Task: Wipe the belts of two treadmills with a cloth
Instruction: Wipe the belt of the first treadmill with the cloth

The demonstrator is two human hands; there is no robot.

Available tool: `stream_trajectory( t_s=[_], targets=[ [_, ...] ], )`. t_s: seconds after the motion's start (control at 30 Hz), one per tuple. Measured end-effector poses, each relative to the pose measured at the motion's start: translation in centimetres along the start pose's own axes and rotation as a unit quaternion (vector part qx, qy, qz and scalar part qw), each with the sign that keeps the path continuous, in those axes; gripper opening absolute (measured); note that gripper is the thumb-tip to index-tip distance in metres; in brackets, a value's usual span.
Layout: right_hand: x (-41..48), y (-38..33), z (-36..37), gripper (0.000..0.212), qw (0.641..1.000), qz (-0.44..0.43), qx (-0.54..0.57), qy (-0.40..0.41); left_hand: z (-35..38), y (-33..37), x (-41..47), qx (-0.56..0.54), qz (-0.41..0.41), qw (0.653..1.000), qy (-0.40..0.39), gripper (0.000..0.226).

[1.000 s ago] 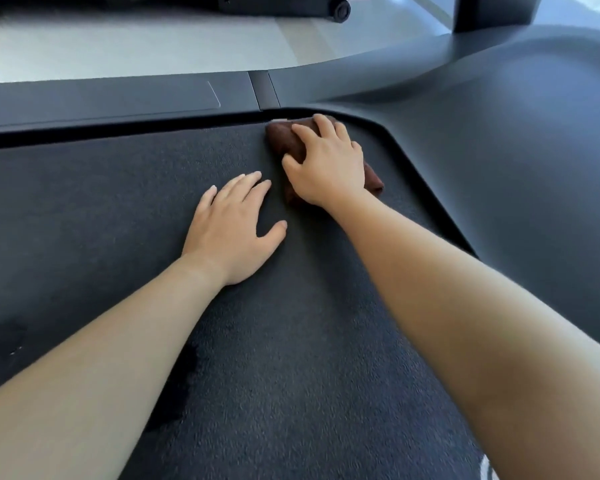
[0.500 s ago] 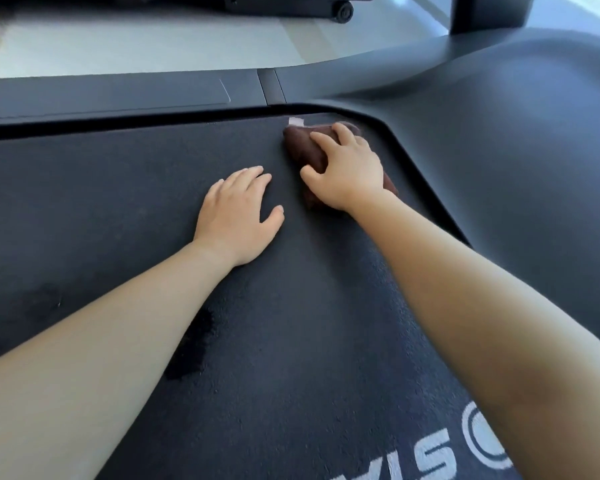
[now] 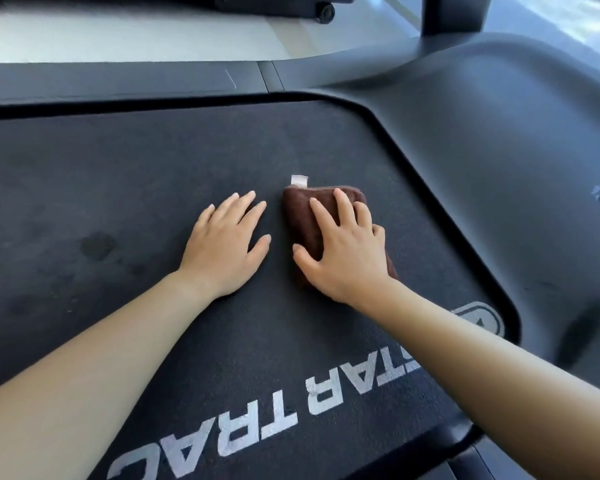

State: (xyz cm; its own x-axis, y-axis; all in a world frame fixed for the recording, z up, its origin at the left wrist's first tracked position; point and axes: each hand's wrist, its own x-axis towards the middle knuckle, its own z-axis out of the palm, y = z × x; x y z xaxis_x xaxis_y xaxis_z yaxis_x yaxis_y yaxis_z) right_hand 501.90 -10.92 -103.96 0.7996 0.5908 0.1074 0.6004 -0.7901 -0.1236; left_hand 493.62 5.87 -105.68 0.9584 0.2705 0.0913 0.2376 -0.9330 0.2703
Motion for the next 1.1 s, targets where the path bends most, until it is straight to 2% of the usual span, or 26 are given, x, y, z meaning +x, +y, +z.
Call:
stream_trajectory(
  t_s=[0.37, 0.57, 0.8, 1.1],
  targets=[
    [9.8, 0.1, 1.7, 0.061, 0.999, 0.026, 0.037, 0.027, 0.0, 0.1, 0.3, 0.01, -0.01, 1.0, 0.023, 0.055],
    [12.1, 0.5, 1.5, 0.064, 0.999, 0.025, 0.036, 0.002, -0.2, 0.3, 0.3, 0.005, -0.008, 1.0, 0.027, 0.054],
    [4.6, 3.3, 0.1, 0.064, 0.999, -0.023, 0.038, 0.013, -0.1, 1.5, -0.1, 0.001, -0.004, 1.0, -0.014, 0.055],
    [-8.6, 9.6, -2.6, 0.066, 0.998, 0.051, 0.024, 0.016, 1.9, 7.3, -1.5, 0.005, 0.033, 0.999, -0.04, 0.063]
  ],
)
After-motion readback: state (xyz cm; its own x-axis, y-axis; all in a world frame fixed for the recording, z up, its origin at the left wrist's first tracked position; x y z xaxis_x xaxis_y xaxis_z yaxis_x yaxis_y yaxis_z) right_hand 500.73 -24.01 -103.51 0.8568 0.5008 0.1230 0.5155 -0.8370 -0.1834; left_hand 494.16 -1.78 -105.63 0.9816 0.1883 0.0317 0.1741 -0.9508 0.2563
